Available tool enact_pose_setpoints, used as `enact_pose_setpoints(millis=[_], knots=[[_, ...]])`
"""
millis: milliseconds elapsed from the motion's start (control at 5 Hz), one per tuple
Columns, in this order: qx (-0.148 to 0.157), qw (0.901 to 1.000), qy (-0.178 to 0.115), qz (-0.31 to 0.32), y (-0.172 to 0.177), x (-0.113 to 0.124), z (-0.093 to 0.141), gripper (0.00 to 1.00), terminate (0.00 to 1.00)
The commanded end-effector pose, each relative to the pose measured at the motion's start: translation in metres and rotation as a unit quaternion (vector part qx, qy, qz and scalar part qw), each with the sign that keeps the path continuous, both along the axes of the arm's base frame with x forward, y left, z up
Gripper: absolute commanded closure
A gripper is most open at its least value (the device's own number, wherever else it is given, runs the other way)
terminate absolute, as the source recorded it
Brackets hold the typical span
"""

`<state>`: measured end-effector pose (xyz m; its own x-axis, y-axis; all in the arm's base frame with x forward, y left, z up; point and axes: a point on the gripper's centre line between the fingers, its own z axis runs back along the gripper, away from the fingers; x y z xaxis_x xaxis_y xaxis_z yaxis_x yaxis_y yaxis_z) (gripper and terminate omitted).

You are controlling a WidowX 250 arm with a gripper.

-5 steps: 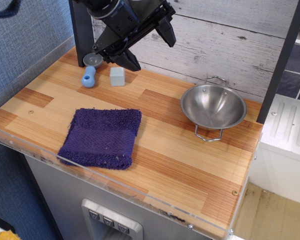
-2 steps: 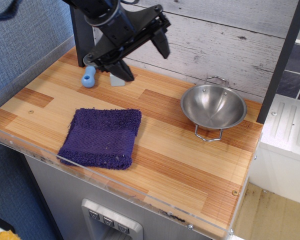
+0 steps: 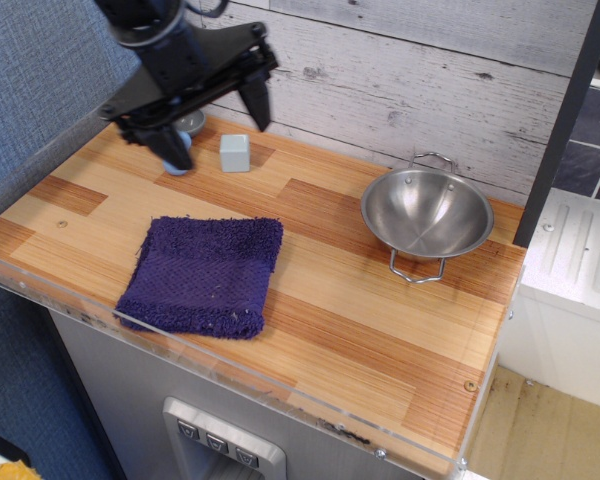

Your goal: PICK UP THE PURPLE TOWEL AND PUT ANOTHER SIDE OF THE TABLE

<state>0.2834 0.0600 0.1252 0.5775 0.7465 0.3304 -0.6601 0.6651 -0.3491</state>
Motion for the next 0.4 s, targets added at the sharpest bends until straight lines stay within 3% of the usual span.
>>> enact_pose_setpoints(millis=[0, 200], knots=[[0.041, 0.9981, 0.043, -0.017, 0.015, -0.021, -0.012, 0.0, 0.0], [0.043, 0.9965, 0.068, -0.025, 0.012, -0.027, -0.029, 0.0, 0.0]])
